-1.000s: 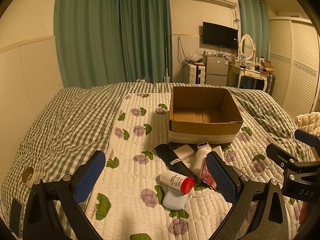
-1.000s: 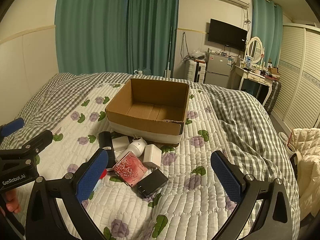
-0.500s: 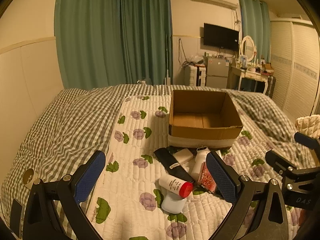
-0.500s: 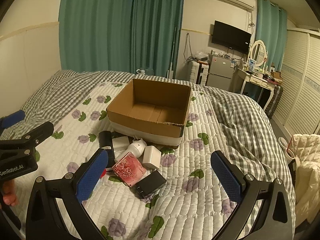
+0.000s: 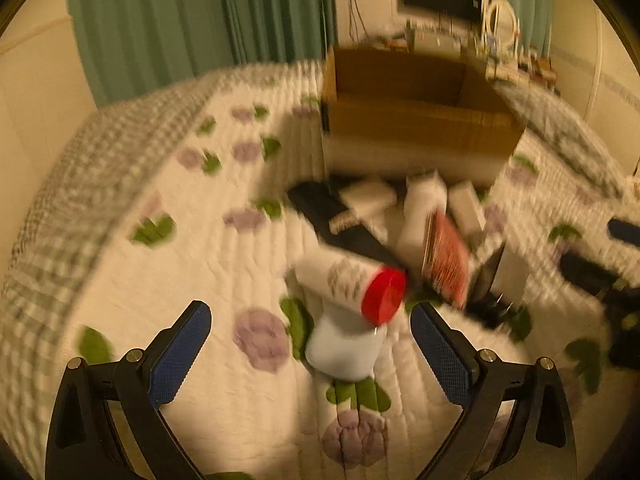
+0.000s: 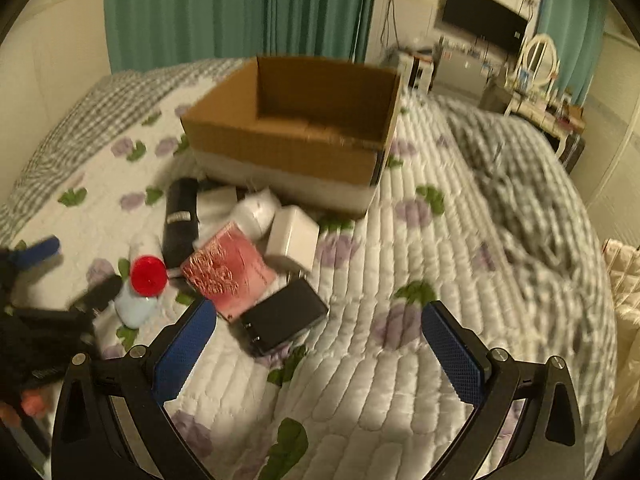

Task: Organize rigid objects
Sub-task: 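Grasp the white earbud case with the left gripper while the right gripper grasps the black charger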

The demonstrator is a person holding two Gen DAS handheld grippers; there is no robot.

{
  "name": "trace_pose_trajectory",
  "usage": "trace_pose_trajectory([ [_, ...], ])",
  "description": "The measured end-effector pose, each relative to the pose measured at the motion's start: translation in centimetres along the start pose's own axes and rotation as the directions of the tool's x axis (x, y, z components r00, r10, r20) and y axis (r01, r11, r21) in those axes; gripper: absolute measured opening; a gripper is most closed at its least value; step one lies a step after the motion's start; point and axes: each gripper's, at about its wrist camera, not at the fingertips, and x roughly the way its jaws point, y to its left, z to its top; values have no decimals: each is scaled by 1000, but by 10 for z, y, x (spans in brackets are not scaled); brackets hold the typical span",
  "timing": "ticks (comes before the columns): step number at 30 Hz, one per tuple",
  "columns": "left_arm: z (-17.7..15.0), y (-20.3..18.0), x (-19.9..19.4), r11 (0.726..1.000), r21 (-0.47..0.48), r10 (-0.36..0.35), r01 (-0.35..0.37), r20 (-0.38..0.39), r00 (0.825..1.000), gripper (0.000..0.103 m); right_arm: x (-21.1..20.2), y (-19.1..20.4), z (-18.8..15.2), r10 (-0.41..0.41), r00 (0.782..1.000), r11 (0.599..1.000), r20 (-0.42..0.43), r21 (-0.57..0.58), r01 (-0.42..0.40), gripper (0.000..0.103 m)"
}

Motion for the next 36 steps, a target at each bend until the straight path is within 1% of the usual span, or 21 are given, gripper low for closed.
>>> trace_pose_trajectory([
  [2, -7, -4, 17, 1000, 7, 21, -20, -59, 998, 100, 6, -2, 0, 12, 1000, 1000, -22, 9, -12, 103],
  [4, -12, -9, 28, 999, 23, 24, -22, -83, 996, 100, 11, -3, -2, 24, 999, 1000, -40, 15, -23, 103],
  [6, -16, -16, 34, 998, 58, 38, -32, -95, 995, 99, 14, -4, -2, 28, 998, 999, -59, 17, -27, 103],
  [7, -17, -19, 36, 997, 71, 32, -25, -101, 994, 92, 16, -4, -2, 31, 997, 999, -66, 16, -30, 103],
  [8, -19, -24, 38, 997, 83, 15, -6, -109, 994, 78, 17, -3, -2, 34, 997, 999, -72, 13, -33, 103],
  [10, -21, -27, 42, 996, 81, -33, 44, -133, 991, 60, 19, -2, -2, 32, 996, 999, -80, 8, -32, 103],
  [11, -22, -27, 44, 996, 77, -42, 53, -138, 990, 56, 20, -1, -3, 33, 996, 999, -83, 4, -33, 103],
  [15, -21, -23, 41, 996, 51, -66, 73, -135, 989, 55, 20, 2, -1, 45, 995, 999, -94, -9, -46, 103],
  [17, -15, -17, 36, 999, 29, -41, 45, -111, 993, 55, 21, 5, 1, 58, 991, 998, -118, -14, -60, 103],
  [19, -9, -11, 27, 999, 11, -33, 34, -83, 996, 55, 21, 7, 4, 65, 989, 997, -131, -26, -69, 103],
  [22, 1, -2, 17, 1000, -9, -20, 20, -56, 998, 55, 27, 16, 14, 49, 988, 993, -148, -95, -64, 103],
  [24, 9, 2, 10, 1000, -10, -12, 11, -36, 999, 55, 37, 22, 18, 35, 984, 989, -175, -134, -59, 103],
  [27, 19, 7, 10, 1000, -15, -11, 11, -30, 999, 55, 60, 30, 21, 41, 971, 981, -235, -175, -84, 103],
  [30, 27, 11, 18, 1000, -19, -5, 5, -30, 1000, 55, 81, 38, 18, 6, 957, 974, -290, -217, -71, 103],
  [34, 32, 13, 24, 1000, -22, -8, 7, -33, 999, 55, 102, 43, 14, 17, 941, 970, -339, -223, -97, 102],
  [36, 34, 14, 24, 1000, -22, -8, 7, -31, 999, 55, 111, 42, 13, 26, 932, 972, -363, -207, -108, 96],
])
